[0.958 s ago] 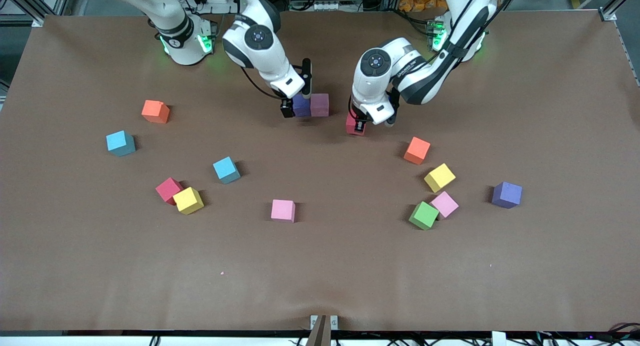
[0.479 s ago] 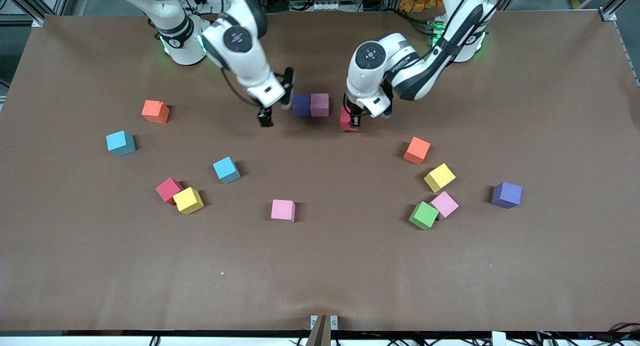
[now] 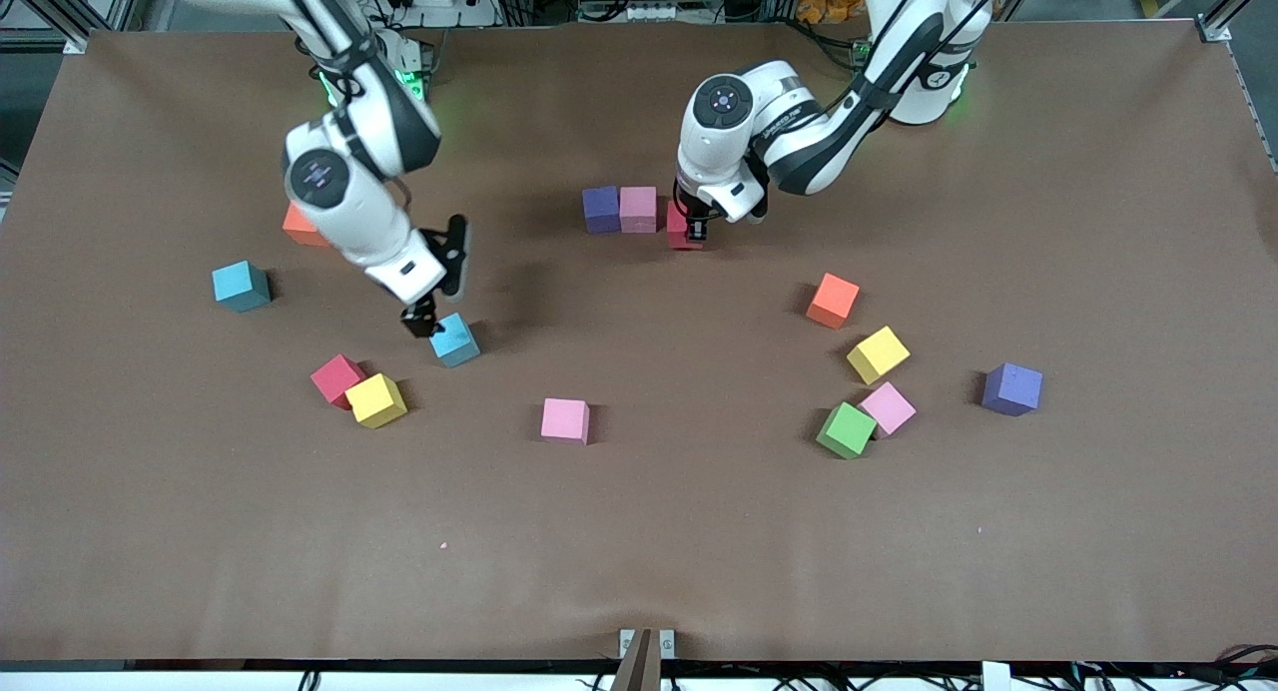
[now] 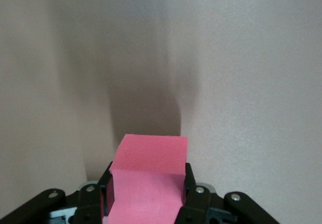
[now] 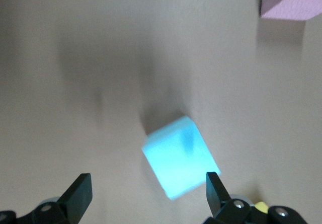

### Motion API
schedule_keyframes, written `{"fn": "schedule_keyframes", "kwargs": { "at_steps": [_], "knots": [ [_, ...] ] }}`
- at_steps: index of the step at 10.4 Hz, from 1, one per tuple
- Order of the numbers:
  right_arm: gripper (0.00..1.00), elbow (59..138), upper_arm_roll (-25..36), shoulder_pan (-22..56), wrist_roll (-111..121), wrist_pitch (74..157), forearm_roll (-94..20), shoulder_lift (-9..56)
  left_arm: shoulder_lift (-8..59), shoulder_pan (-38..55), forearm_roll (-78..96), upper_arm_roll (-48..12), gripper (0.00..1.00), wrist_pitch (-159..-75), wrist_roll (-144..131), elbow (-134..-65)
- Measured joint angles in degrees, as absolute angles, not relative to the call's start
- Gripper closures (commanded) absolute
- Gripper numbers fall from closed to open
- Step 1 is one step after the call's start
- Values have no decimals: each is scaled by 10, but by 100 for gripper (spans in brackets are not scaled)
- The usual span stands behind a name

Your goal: Arrange 11 blocks into digit 3

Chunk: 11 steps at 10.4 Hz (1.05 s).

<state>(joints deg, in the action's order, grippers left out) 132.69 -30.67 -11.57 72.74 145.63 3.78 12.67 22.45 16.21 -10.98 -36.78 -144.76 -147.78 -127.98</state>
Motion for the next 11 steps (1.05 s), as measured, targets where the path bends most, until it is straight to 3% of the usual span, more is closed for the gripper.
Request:
{"fn": "schedule_keyframes", "kwargs": {
  "at_steps": [5, 9, 11],
  "knots": [
    [0, 1277, -307, -110, 805, 1464, 49, 200, 234, 166, -110, -368, 100, -1455, -1522, -1283],
    [0, 1268, -226, -31, 821, 1502, 58, 235, 234, 180, -110, -369, 100, -1456, -1556, -1285],
    [0, 1267, -222, -30, 828, 1503, 59, 246, 234, 186, -110, -369, 100, -1456, -1557, -1286]
  ]
}}
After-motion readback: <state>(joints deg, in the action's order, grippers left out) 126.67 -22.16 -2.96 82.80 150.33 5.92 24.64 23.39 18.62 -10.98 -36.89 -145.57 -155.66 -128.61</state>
